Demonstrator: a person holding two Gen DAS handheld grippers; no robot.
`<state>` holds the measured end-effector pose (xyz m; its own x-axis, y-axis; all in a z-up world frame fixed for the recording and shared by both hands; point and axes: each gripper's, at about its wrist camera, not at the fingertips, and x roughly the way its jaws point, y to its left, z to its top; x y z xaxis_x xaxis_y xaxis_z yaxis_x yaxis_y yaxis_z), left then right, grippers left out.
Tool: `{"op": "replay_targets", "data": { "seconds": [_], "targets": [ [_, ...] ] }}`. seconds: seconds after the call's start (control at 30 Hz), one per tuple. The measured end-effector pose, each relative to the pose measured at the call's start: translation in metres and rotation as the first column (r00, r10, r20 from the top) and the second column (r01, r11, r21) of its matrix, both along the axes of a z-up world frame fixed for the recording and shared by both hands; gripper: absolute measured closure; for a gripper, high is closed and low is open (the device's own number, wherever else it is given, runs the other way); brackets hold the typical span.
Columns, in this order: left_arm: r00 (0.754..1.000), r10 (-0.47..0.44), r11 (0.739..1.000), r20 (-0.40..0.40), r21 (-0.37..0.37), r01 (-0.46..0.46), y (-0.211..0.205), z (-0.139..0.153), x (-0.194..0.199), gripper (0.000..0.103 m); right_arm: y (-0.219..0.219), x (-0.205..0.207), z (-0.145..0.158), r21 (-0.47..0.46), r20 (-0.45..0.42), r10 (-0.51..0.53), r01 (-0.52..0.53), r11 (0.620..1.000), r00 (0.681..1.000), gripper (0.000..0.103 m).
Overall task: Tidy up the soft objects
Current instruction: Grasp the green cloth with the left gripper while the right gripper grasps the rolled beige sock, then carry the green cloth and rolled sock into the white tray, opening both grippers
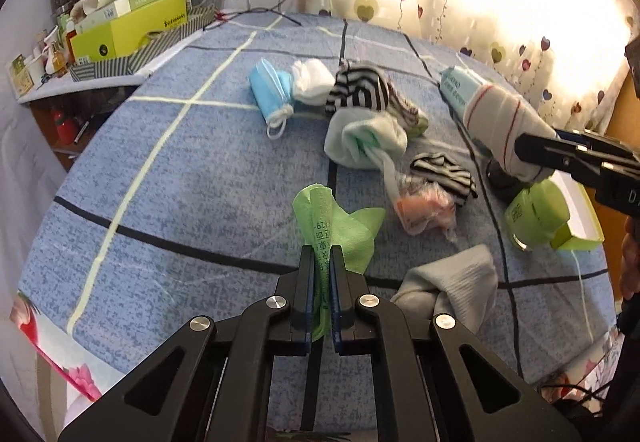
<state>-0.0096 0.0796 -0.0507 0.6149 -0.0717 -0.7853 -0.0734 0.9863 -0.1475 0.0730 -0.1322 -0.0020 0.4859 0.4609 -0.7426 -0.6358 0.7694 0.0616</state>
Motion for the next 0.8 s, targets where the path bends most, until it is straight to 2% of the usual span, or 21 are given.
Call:
{"op": "replay_targets", "data": {
  "seconds": [0.27, 0.4, 0.8],
  "targets": [
    [0.997, 0.042, 0.999, 0.068, -0.025, -0.040, 0.009, 0.023, 0.005, 0.097, -0.008, -0.005, 0.013, 0.033, 0.030, -0.004, 0.003, 0.999, 1.000, 0.063],
    [0.996, 0.051, 0.997, 0.070, -0.060, -0.047, 0.004, 0.028, 0.014, 0.097, -0.017, -0.008, 0.018, 0.052, 0.041, -0.017, 0.015, 0.999, 0.999, 0.063],
    [0.990, -0.033, 0.997, 0.140, -0.058, 0.041, -0.038, 0.059, 0.038, 0.097, -0.078, -0.008, 0.035, 0.103, 0.075, -0.142, 0.134, 0.986, 0.987, 0.063]
  ]
}}
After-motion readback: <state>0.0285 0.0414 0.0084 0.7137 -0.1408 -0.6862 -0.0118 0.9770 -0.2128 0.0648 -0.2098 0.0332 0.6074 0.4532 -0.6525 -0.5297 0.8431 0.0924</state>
